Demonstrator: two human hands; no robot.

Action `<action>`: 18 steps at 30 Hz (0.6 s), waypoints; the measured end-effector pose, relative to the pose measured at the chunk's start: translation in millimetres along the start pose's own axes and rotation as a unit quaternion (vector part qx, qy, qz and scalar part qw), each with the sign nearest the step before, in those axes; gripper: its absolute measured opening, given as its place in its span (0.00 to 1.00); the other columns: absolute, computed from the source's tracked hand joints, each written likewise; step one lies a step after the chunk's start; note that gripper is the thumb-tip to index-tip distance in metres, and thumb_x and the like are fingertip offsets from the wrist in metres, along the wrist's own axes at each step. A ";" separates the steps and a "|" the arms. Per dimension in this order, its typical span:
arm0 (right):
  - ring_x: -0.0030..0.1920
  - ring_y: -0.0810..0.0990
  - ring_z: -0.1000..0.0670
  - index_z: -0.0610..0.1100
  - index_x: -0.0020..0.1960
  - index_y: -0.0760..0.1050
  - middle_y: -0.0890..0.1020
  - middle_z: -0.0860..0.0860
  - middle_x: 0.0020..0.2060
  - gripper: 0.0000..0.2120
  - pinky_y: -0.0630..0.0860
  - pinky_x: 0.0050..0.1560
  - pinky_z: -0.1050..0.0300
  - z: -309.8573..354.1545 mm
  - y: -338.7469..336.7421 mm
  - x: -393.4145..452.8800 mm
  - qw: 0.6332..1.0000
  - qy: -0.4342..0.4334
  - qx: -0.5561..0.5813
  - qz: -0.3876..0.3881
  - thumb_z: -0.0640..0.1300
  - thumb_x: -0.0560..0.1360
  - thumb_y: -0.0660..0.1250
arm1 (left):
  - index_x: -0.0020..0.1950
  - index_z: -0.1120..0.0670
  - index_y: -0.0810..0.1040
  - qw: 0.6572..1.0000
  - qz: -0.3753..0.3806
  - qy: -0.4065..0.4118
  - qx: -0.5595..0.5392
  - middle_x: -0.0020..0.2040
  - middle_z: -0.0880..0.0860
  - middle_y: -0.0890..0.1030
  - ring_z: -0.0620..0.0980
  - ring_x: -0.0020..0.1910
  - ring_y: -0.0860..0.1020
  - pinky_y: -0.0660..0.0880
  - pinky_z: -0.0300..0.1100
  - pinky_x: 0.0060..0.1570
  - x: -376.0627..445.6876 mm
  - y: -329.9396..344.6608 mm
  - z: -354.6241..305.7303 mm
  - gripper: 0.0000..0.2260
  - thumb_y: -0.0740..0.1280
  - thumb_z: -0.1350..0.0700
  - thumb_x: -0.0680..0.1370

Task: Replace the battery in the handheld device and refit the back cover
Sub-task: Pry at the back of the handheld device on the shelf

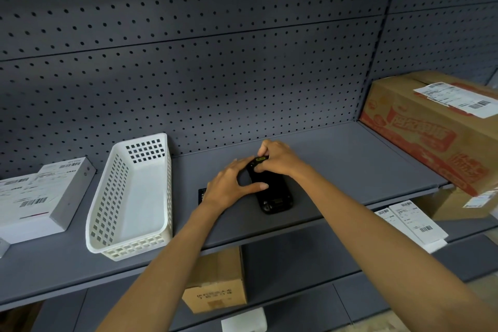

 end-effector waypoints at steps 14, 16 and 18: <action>0.61 0.71 0.45 0.45 0.54 0.73 0.73 0.44 0.56 0.14 0.73 0.62 0.45 3.4 3.4 0.4 1.000 0.010 0.011 -0.014 0.44 0.70 0.71 | 0.76 0.39 0.61 1.000 -0.001 -0.019 0.015 0.77 0.46 0.65 0.50 0.78 0.59 0.66 0.54 0.67 -2.5 -1.6 -5.6 0.35 0.70 0.37 0.71; 0.62 0.70 0.45 0.45 0.54 0.73 0.73 0.44 0.56 0.14 0.73 0.62 0.45 3.6 5.0 -0.6 1.000 0.015 0.016 -0.023 0.44 0.71 0.71 | 0.76 0.39 0.61 1.000 0.000 -0.022 0.017 0.77 0.46 0.64 0.50 0.78 0.59 0.66 0.54 0.67 -2.6 -2.2 -5.5 0.35 0.70 0.37 0.71; 0.62 0.71 0.45 0.46 0.54 0.74 0.74 0.45 0.57 0.14 0.73 0.63 0.45 0.7 6.0 -0.6 0.999 0.011 0.022 -0.025 0.44 0.71 0.72 | 0.75 0.38 0.61 1.000 0.000 -0.019 0.012 0.76 0.45 0.65 0.50 0.77 0.59 0.66 0.54 0.67 -2.4 -2.1 -4.8 0.35 0.70 0.37 0.71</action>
Point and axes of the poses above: each hand's wrist, its own x-axis towards the middle knuckle, its own y-axis out of the palm, z = x × y, the point moved 4 cm from there along x, towards the middle knuckle
